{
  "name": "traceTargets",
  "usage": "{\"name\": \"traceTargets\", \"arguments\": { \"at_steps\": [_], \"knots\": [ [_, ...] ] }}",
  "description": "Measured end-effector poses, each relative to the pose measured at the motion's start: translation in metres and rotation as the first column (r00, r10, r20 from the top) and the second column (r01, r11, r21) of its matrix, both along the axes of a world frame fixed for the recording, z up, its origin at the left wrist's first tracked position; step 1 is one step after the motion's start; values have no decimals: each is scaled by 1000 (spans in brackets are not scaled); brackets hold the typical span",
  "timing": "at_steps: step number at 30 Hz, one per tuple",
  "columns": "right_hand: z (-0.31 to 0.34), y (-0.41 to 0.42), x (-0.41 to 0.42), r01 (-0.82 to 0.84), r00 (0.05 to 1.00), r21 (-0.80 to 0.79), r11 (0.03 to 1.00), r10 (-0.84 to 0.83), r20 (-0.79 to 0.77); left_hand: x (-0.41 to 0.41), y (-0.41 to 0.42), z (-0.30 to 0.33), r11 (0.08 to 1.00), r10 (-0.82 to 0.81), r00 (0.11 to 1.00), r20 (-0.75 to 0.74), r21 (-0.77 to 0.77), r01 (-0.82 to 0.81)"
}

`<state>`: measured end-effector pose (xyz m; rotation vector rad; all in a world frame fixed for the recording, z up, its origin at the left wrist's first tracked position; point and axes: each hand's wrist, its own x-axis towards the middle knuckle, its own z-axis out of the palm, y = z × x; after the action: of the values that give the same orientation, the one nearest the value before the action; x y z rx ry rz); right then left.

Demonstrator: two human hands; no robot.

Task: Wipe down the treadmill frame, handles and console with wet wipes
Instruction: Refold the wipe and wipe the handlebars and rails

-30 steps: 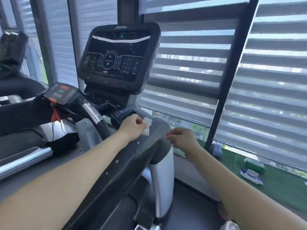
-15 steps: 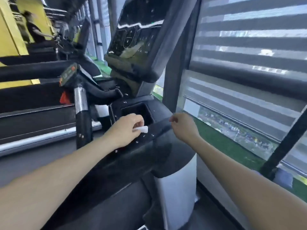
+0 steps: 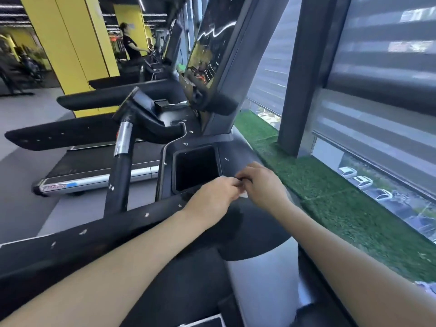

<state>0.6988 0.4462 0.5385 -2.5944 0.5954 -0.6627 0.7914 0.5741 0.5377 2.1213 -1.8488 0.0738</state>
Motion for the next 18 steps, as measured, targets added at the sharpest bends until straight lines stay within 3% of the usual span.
{"name": "traceTargets", "arguments": {
  "at_steps": [3, 9, 15, 18],
  "knots": [
    [0, -3, -1, -18, 1000, -17, 1000, 18, 17, 4, 13, 1, 999, 37, 997, 74, -29, -35],
    [-6, -3, -2, -33, 997, -26, 999, 35, 68, 32, 80, 4, 967, 229, 971, 65, -130, -219],
    [-5, -5, -1, -34, 996, 9, 999, 33, 81, -10, 7, -4, 993, 93, 990, 108, -79, -85],
    [-5, -5, -1, -44, 996, 0, 999, 44, 77, -5, 23, -5, 995, 97, 975, 201, -48, -89]
  ]
}}
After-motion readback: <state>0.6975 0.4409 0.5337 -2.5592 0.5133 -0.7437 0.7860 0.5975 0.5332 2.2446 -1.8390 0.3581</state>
